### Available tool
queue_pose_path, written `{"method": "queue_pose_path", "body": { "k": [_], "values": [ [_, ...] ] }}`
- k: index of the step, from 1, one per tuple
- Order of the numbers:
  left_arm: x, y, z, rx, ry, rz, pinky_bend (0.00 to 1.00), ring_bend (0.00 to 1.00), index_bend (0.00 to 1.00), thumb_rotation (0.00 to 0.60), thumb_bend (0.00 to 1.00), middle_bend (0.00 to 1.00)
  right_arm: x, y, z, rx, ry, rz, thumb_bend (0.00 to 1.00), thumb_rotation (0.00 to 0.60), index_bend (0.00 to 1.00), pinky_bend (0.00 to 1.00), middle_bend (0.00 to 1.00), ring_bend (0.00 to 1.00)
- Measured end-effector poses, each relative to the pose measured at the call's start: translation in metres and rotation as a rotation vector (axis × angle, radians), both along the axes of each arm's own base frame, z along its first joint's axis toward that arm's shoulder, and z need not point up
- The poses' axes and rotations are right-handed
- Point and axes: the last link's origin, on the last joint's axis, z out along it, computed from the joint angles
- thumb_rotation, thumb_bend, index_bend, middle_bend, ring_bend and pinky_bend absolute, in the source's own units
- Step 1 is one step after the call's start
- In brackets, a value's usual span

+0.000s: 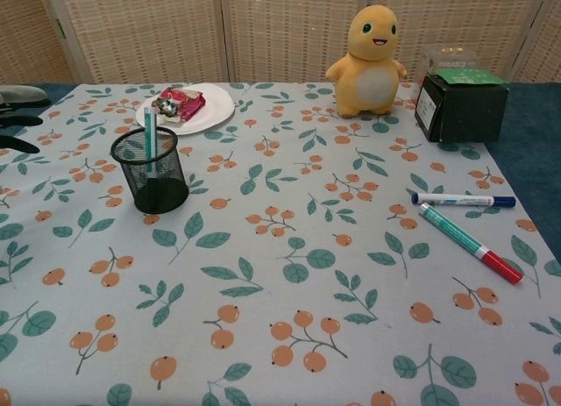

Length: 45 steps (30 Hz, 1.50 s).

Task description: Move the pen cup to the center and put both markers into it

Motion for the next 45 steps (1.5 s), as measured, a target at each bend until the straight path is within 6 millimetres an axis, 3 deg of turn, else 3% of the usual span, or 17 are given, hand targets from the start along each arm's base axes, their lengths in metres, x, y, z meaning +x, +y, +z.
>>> {"method": "queue_pose_path", "body": {
  "k": [7, 22, 32, 45],
  "values": [
    [-0.001, 0.031, -0.016, 0.011, -0.065, -0.011, 0.2, 0.0, 0.0, 0.6, 0.05, 0.0, 0.003, 0.002, -0.002, 0.028, -0.003, 0.021, 0.22, 0.6, 0.07, 0.0, 0.0, 0.0],
    [-0.01, 0.072, -0.039, -0.014, -0.116, 0.045, 0.19, 0.0, 0.0, 0.6, 0.05, 0.0, 0.0, -0.006, -0.006, 0.035, 0.002, 0.0, 0.24, 0.6, 0.07, 0.0, 0.0, 0.0],
    [0.005, 0.09, -0.074, -0.085, -0.133, 0.061, 0.19, 0.0, 0.0, 0.6, 0.05, 0.0, -0.003, -0.012, -0.005, 0.04, -0.006, -0.017, 0.25, 0.6, 0.07, 0.0, 0.0, 0.0],
    [0.027, 0.098, -0.105, -0.133, -0.147, 0.058, 0.19, 0.0, 0.0, 0.6, 0.05, 0.0, -0.005, -0.011, 0.002, 0.023, -0.018, -0.017, 0.26, 0.6, 0.07, 0.0, 0.0, 0.0]
  ]
}}
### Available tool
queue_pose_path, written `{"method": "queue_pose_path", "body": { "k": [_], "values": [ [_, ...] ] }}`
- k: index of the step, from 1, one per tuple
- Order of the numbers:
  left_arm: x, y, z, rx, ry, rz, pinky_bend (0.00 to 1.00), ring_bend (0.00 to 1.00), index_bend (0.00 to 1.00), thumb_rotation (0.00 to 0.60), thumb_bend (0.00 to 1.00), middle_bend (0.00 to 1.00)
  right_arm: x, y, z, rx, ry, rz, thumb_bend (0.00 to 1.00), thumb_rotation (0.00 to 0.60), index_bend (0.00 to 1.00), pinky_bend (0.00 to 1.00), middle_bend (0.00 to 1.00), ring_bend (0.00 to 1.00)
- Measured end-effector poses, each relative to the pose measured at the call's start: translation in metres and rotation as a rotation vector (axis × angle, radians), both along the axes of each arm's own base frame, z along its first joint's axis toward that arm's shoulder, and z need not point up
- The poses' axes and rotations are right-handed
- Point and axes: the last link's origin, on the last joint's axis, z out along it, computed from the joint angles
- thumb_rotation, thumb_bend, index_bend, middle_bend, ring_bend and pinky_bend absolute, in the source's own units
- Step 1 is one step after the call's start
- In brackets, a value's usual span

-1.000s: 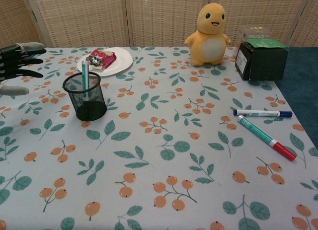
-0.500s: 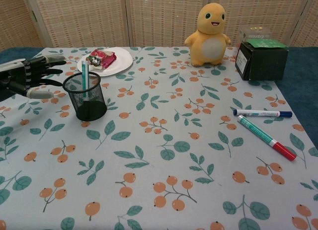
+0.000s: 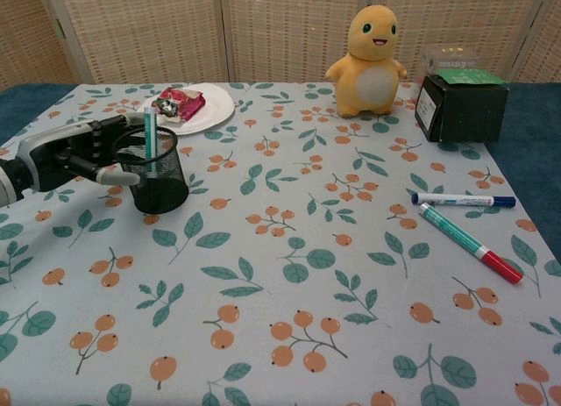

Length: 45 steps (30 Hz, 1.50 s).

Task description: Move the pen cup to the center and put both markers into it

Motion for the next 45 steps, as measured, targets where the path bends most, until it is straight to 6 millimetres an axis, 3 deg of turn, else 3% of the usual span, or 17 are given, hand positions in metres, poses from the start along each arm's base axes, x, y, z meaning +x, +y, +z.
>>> {"method": "queue_pose_path", "body": {
  "k": [15, 18, 22, 31, 45],
  "values": [
    [0.021, 0.007, -0.023, -0.035, -0.002, -0.012, 0.19, 0.0, 0.0, 0.6, 0.05, 0.01, -0.004, 0.002, 0.01, -0.035, -0.015, -0.007, 0.26, 0.6, 0.07, 0.0, 0.0, 0.0],
    [0.024, 0.007, -0.026, -0.036, -0.002, -0.018, 0.2, 0.02, 0.0, 0.6, 0.05, 0.09, -0.005, 0.002, 0.012, -0.044, -0.016, -0.007, 0.26, 0.6, 0.07, 0.0, 0.0, 0.0],
    [0.027, 0.006, -0.032, -0.044, 0.002, -0.024, 0.25, 0.13, 0.02, 0.6, 0.05, 0.25, -0.005, 0.003, 0.014, -0.054, -0.017, -0.007, 0.26, 0.6, 0.07, 0.0, 0.0, 0.0],
    [0.03, 0.004, -0.034, 0.003, -0.041, -0.005, 0.48, 0.41, 0.31, 0.6, 0.05, 0.55, -0.005, 0.004, 0.014, -0.057, -0.02, 0.0, 0.26, 0.6, 0.07, 0.0, 0.0, 0.0],
    [0.032, 0.005, -0.016, 0.079, -0.052, -0.051, 0.51, 0.44, 0.34, 0.6, 0.05, 0.58, -0.003, 0.005, 0.014, -0.045, -0.028, 0.021, 0.26, 0.6, 0.07, 0.0, 0.0, 0.0]
  ]
}}
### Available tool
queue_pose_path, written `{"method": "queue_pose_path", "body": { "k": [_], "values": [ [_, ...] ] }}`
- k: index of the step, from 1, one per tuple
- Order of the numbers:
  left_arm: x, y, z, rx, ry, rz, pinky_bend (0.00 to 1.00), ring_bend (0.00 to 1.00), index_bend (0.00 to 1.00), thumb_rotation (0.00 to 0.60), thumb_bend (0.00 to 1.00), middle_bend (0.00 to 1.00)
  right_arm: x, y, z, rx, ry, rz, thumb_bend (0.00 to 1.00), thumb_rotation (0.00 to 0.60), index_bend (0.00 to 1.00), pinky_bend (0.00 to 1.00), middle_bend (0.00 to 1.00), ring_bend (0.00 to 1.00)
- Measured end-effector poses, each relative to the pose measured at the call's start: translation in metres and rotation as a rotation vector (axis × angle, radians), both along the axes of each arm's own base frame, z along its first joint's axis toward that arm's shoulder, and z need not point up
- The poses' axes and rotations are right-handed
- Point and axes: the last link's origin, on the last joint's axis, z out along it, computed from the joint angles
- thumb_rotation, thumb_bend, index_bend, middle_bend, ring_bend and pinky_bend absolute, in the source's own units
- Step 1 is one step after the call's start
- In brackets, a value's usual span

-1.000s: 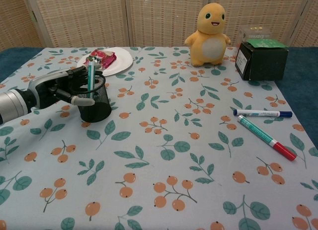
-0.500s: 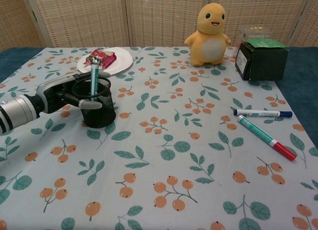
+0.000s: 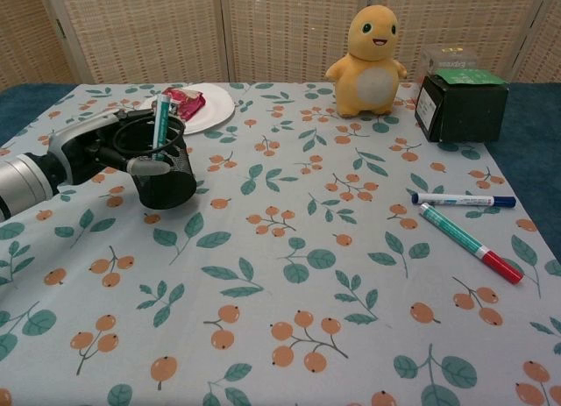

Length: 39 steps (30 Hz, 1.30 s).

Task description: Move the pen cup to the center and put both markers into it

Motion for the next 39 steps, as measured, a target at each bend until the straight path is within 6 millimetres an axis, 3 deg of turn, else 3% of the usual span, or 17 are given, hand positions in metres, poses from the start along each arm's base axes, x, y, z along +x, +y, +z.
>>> {"method": "queue_pose_path", "body": {
  "k": [9, 28, 39],
  "values": [
    [0.02, -0.006, -0.004, 0.021, -0.002, -0.073, 0.51, 0.44, 0.33, 0.6, 0.05, 0.58, 0.0, -0.001, 0.003, 0.03, -0.031, 0.018, 0.26, 0.6, 0.07, 0.0, 0.0, 0.0],
    [0.115, -0.015, -0.059, -0.023, 0.111, -0.2, 0.51, 0.44, 0.33, 0.6, 0.05, 0.58, -0.009, -0.001, 0.028, 0.077, -0.157, 0.083, 0.26, 0.6, 0.07, 0.0, 0.0, 0.0],
    [0.154, -0.03, -0.082, -0.038, 0.148, -0.228, 0.51, 0.44, 0.33, 0.6, 0.05, 0.58, -0.013, 0.006, 0.04, 0.082, -0.194, 0.127, 0.26, 0.6, 0.07, 0.0, 0.0, 0.0]
  ]
}}
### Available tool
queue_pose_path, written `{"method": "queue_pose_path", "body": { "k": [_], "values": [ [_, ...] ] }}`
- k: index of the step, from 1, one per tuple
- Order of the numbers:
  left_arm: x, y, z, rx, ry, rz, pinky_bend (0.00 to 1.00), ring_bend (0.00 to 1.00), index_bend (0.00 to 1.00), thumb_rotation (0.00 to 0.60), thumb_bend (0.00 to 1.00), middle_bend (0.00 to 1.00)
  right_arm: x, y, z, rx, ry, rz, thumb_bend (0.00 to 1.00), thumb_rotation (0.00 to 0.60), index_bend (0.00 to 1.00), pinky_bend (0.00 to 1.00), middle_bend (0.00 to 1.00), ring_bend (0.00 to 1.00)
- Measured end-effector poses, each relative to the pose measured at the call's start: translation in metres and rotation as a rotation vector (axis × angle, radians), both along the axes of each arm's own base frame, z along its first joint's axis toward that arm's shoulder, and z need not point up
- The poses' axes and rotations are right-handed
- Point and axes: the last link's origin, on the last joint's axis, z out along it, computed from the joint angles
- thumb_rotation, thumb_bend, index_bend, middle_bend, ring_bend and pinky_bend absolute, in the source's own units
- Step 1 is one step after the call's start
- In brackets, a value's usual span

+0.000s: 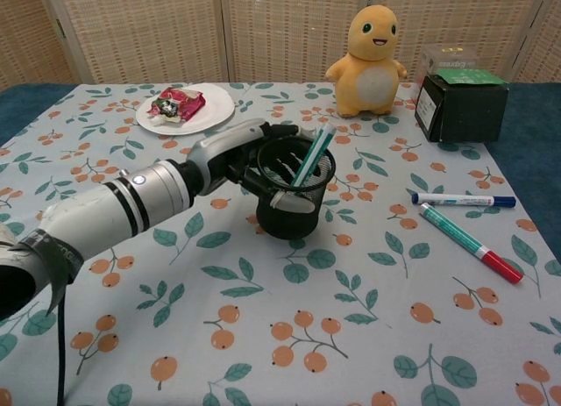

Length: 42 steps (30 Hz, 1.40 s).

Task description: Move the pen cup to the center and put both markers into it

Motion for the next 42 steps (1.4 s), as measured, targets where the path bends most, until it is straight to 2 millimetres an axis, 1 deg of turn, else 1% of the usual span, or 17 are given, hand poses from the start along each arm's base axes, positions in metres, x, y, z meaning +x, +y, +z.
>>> {"method": "queue_pose_path", "body": {
  "k": [5, 10, 22, 24, 25, 26, 27, 28, 29, 30, 31, 32, 36, 42],
  "values": [
    [0.008, -0.003, -0.008, -0.016, -0.001, 0.002, 0.51, 0.44, 0.33, 0.6, 0.05, 0.58, -0.001, 0.001, 0.001, 0.002, -0.006, 0.005, 0.26, 0.6, 0.07, 0.0, 0.0, 0.0],
    [0.012, -0.004, -0.015, -0.028, -0.002, 0.007, 0.51, 0.44, 0.33, 0.6, 0.05, 0.58, -0.001, 0.001, 0.001, 0.002, -0.006, 0.005, 0.26, 0.6, 0.07, 0.0, 0.0, 0.0],
    [0.008, -0.004, -0.024, -0.058, -0.019, 0.026, 0.51, 0.44, 0.31, 0.6, 0.05, 0.58, -0.002, 0.001, 0.001, -0.002, -0.004, 0.001, 0.26, 0.6, 0.07, 0.0, 0.0, 0.0],
    [0.007, -0.005, -0.026, -0.062, -0.023, 0.03, 0.51, 0.43, 0.28, 0.6, 0.05, 0.58, -0.002, 0.001, 0.001, -0.003, -0.005, 0.0, 0.26, 0.6, 0.07, 0.0, 0.0, 0.0],
    [0.007, -0.005, -0.027, -0.065, -0.027, 0.032, 0.5, 0.42, 0.25, 0.6, 0.05, 0.57, -0.002, 0.001, 0.001, -0.004, -0.005, -0.001, 0.27, 0.6, 0.07, 0.0, 0.0, 0.0],
    [0.006, -0.006, -0.027, -0.066, -0.027, 0.032, 0.49, 0.39, 0.18, 0.6, 0.05, 0.54, -0.002, 0.001, 0.002, -0.005, -0.005, -0.002, 0.27, 0.6, 0.07, 0.0, 0.0, 0.0],
    [0.005, -0.006, -0.028, -0.066, -0.027, 0.03, 0.45, 0.31, 0.08, 0.6, 0.05, 0.47, -0.003, 0.0, 0.002, -0.006, -0.005, -0.003, 0.27, 0.6, 0.07, 0.0, 0.0, 0.0],
    [0.004, -0.006, -0.029, -0.069, -0.024, 0.025, 0.4, 0.24, 0.02, 0.6, 0.05, 0.4, -0.003, 0.0, 0.002, -0.007, -0.005, -0.003, 0.27, 0.6, 0.07, 0.0, 0.0, 0.0],
    [0.003, -0.006, -0.029, -0.071, -0.022, 0.021, 0.36, 0.19, 0.0, 0.6, 0.05, 0.35, -0.003, 0.0, 0.002, -0.008, -0.006, -0.004, 0.27, 0.6, 0.07, 0.0, 0.0, 0.0],
    [0.003, -0.006, -0.03, -0.071, -0.02, 0.017, 0.32, 0.12, 0.0, 0.6, 0.05, 0.27, -0.003, 0.0, 0.002, -0.009, -0.006, -0.004, 0.27, 0.6, 0.07, 0.0, 0.0, 0.0],
    [0.003, -0.007, -0.03, -0.075, -0.022, 0.014, 0.29, 0.07, 0.0, 0.6, 0.05, 0.21, -0.003, 0.0, 0.002, -0.011, -0.006, -0.004, 0.27, 0.6, 0.07, 0.0, 0.0, 0.0],
    [0.003, -0.008, -0.031, -0.08, -0.024, 0.014, 0.28, 0.05, 0.0, 0.6, 0.05, 0.17, -0.003, 0.0, 0.002, -0.012, -0.005, -0.004, 0.27, 0.6, 0.07, 0.0, 0.0, 0.0],
    [0.003, -0.01, -0.03, -0.087, -0.035, 0.009, 0.26, 0.0, 0.0, 0.6, 0.05, 0.07, -0.002, 0.001, 0.002, -0.015, -0.003, -0.003, 0.27, 0.6, 0.07, 0.0, 0.0, 0.0],
    [0.007, -0.015, -0.026, -0.07, -0.077, 0.001, 0.22, 0.0, 0.0, 0.6, 0.05, 0.0, -0.002, 0.0, -0.001, -0.011, 0.008, -0.005, 0.28, 0.6, 0.07, 0.0, 0.0, 0.0]
  ]
}}
